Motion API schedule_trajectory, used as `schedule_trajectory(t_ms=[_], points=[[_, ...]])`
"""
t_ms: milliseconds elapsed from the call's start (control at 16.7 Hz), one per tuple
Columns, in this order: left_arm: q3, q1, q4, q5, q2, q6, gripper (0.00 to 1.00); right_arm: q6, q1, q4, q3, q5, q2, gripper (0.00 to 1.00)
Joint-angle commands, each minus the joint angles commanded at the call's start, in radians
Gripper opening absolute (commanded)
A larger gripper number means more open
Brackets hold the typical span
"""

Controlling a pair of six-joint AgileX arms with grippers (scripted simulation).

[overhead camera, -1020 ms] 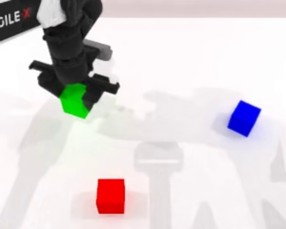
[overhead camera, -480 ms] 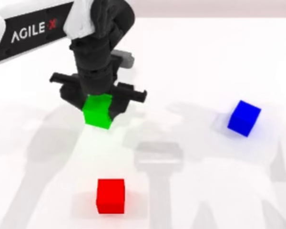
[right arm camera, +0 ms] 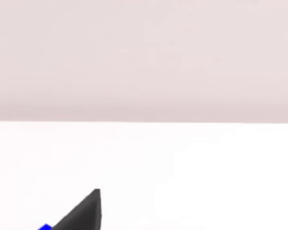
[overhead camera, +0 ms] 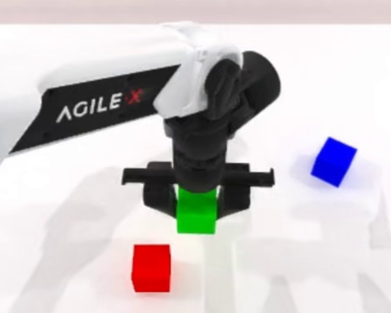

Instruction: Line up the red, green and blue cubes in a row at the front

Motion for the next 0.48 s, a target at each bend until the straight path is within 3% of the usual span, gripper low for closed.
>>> schedule_trajectory(t_ms=[240,480], points=[[-0.044,-0.094,0.012,-0.002,-0.051,-0.146,0.00,0.000,0.000,0.000,0.000,0.000,0.000,1.00],[-0.048,-0.102,0.013,-0.003,-0.056,-0.157,0.00,0.000,0.000,0.000,0.000,0.000,0.000,1.00]])
